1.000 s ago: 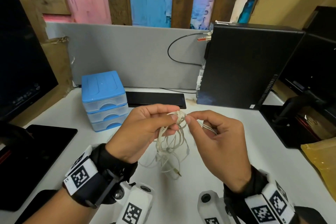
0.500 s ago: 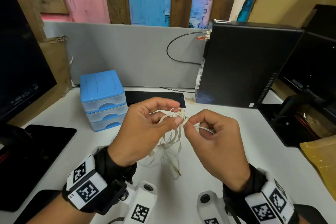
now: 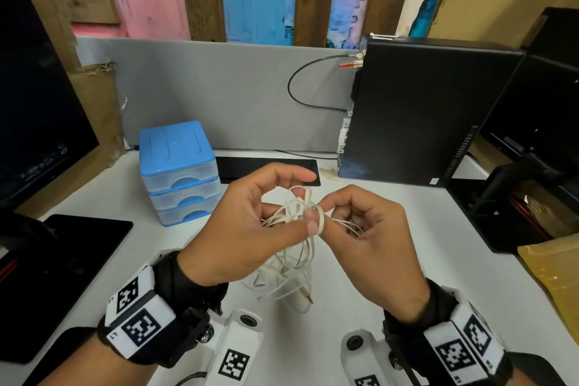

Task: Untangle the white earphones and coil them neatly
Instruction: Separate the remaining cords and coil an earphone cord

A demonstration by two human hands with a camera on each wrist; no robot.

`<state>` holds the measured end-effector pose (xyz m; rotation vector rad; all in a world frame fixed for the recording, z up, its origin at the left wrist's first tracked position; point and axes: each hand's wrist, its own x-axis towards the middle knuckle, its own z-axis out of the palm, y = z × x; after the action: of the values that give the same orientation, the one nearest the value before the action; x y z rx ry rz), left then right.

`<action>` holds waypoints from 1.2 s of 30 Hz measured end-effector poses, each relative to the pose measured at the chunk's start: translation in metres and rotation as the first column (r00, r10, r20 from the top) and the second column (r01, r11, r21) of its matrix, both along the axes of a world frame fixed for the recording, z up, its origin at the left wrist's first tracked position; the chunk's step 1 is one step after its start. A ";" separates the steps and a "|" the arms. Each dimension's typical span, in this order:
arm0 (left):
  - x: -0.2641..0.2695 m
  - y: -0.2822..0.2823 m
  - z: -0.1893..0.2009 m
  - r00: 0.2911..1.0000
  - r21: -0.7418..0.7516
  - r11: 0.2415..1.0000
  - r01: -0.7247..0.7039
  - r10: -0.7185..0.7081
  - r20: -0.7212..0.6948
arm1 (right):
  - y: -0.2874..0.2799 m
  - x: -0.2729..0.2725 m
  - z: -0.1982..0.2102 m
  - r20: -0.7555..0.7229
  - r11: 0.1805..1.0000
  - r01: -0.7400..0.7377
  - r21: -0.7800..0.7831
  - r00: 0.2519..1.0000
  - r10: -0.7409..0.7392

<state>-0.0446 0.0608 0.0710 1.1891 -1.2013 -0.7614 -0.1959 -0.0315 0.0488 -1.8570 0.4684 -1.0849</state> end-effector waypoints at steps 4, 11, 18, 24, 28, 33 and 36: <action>0.006 0.000 0.006 0.999 0.030 0.999 -0.023 0.024 -0.046 | -0.003 -0.001 0.001 -0.012 0.991 -0.126 0.033 0.992 0.127; 0.010 0.002 0.007 1.000 0.027 0.999 -0.025 0.025 -0.011 | -0.006 -0.004 0.006 -0.001 0.979 -0.203 -0.006 0.979 0.203; 0.015 0.001 0.004 1.000 0.027 0.999 -0.022 0.022 0.019 | -0.008 -0.005 0.005 0.046 0.981 -0.193 -0.020 0.980 0.194; 0.015 0.002 0.005 0.996 0.048 0.998 -0.046 0.043 0.075 | -0.007 -0.005 0.007 0.064 0.985 -0.171 -0.023 0.983 0.173; 0.014 0.001 0.004 0.993 0.053 0.995 -0.079 0.074 0.088 | -0.006 -0.003 0.005 0.067 0.987 -0.162 -0.024 0.984 0.163; 0.017 0.003 0.007 0.987 0.041 0.993 -0.113 0.107 0.121 | -0.010 -0.005 0.002 -0.022 0.978 -0.169 -0.123 0.986 0.168; 0.017 0.000 0.008 0.985 0.011 0.987 -0.161 0.160 0.069 | -0.014 -0.006 0.000 -0.160 0.958 -0.185 -0.221 0.975 0.151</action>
<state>-0.0274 0.0612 0.0790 1.3170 -1.1411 -0.6152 -0.2023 -0.0458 0.0490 -2.1505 0.2642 -0.9284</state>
